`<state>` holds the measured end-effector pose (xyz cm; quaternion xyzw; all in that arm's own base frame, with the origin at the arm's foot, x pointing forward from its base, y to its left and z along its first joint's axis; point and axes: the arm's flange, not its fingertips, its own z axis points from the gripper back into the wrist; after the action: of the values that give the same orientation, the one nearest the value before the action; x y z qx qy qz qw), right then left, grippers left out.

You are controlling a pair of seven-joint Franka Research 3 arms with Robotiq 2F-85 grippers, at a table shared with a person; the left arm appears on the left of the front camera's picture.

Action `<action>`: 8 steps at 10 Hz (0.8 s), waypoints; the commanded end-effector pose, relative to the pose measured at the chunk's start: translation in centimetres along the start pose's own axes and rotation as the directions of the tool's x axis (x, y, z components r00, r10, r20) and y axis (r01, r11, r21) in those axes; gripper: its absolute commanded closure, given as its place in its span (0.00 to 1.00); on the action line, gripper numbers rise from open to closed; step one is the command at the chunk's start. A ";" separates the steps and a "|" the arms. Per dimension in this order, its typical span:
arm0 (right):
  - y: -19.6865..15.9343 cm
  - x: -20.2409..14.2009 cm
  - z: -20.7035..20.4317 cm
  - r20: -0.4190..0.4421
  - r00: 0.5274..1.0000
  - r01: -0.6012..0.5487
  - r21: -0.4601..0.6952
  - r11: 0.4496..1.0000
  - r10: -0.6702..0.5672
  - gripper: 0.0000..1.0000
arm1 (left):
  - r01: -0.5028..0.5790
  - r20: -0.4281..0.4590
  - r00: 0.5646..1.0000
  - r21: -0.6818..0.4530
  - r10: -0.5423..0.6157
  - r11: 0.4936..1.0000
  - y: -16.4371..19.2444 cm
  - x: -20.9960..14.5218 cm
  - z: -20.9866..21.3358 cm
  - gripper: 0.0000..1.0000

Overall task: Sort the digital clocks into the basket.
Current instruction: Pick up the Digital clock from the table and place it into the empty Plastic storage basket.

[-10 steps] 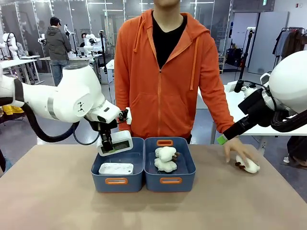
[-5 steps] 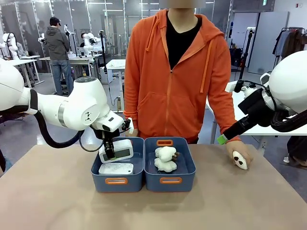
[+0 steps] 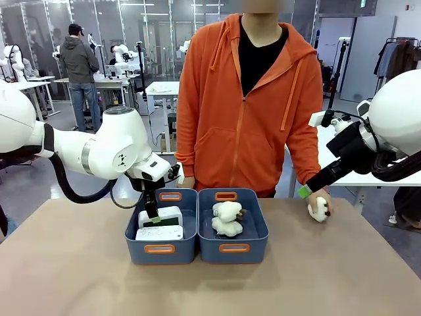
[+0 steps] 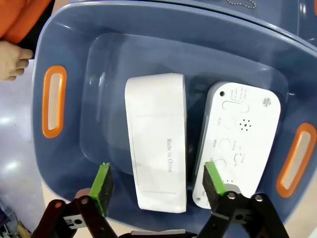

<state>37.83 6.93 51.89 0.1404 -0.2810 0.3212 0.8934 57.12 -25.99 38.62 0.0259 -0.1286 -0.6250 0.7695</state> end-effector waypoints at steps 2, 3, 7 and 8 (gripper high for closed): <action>0.2 0.0 -0.1 0.001 1.000 0.018 -0.014 1.000 -0.018 0.00 | 0.000 0.000 1.000 0.000 0.000 1.000 0.0 0.0 0.0 0.00; 0.2 0.0 -0.1 0.001 1.000 0.018 -0.014 1.000 -0.018 0.00 | 0.000 0.000 1.000 0.000 0.000 1.000 0.0 0.0 0.0 0.00; 0.2 0.0 -0.1 0.001 1.000 0.018 -0.014 1.000 -0.018 0.00 | 0.000 0.000 1.000 0.000 0.000 1.000 0.0 0.0 0.0 0.00; 0.2 0.0 -0.1 0.001 1.000 0.018 -0.014 1.000 -0.018 0.00 | 0.000 0.000 1.000 0.000 0.000 1.000 0.0 0.0 0.0 0.00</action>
<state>37.83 6.93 51.89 0.1404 -0.2809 0.3211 0.8935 56.83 -26.04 38.51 0.0239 -0.1266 -0.6243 0.7705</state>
